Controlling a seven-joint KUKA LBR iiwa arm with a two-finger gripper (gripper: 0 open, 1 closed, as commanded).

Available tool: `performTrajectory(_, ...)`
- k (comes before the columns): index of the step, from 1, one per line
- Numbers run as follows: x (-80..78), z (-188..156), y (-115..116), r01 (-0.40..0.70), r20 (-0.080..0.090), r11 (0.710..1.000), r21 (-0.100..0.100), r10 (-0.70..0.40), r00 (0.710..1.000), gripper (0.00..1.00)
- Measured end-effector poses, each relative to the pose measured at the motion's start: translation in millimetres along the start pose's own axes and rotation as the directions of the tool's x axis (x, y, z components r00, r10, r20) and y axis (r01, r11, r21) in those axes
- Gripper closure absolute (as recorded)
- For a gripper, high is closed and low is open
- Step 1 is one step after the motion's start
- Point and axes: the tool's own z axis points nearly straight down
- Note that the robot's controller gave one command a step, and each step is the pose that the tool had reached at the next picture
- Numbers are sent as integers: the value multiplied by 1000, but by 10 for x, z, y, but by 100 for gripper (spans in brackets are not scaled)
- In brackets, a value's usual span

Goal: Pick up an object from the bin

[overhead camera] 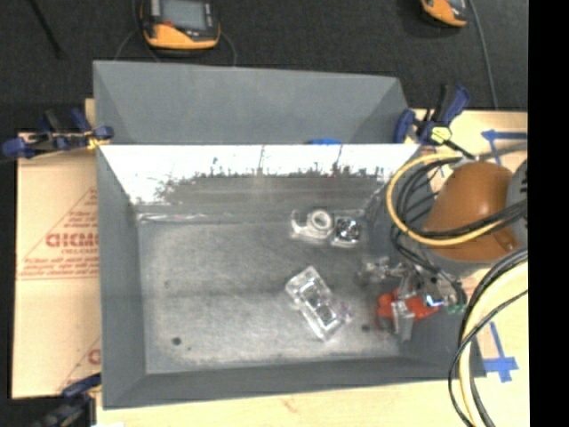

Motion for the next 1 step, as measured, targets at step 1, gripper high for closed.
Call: performTrajectory(1, 1, -2, -10, 4, 0, 1000, 3, -4, 1000, 100)
